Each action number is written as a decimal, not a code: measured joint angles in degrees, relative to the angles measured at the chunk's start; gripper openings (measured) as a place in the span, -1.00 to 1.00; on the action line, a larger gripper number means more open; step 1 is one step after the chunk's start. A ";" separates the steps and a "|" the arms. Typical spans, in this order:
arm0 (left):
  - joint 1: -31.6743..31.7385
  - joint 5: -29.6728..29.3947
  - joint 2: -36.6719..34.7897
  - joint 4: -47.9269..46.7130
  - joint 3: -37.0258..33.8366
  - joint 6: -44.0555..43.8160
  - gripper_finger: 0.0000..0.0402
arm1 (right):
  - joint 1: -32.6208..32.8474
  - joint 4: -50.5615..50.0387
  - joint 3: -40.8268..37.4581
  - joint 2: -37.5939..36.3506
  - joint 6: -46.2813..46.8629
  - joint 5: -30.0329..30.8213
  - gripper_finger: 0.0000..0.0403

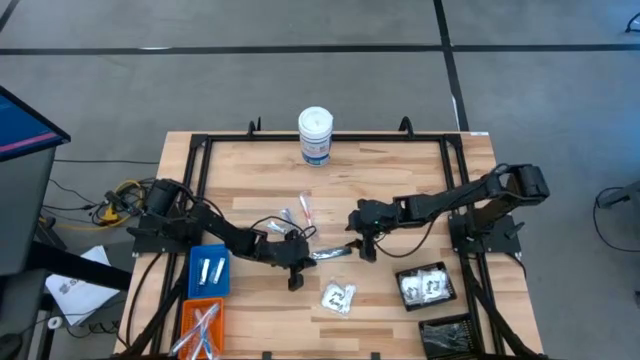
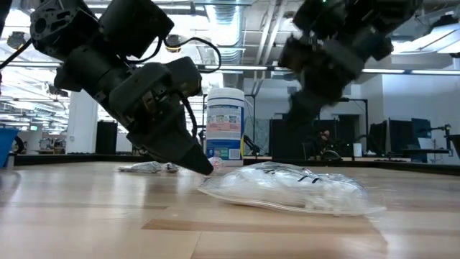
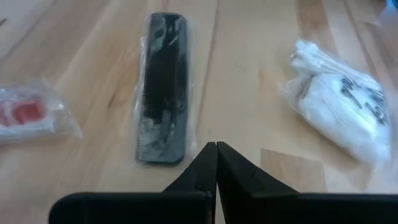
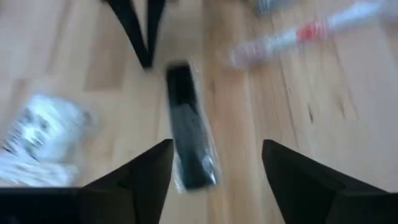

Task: Pick & Place Travel size toiletries
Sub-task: Put the black comb into the bottom black bin

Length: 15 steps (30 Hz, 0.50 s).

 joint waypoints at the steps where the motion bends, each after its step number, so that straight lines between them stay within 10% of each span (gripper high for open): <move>1: 0.00 -0.03 0.00 -0.23 0.00 -0.08 -1.00 | -0.28 0.35 -0.06 1.23 0.06 -0.02 0.22; 15: 0.22 -1.14 0.03 -0.34 0.20 1.31 -1.00 | -5.66 2.37 4.69 14.70 0.87 -10.97 0.19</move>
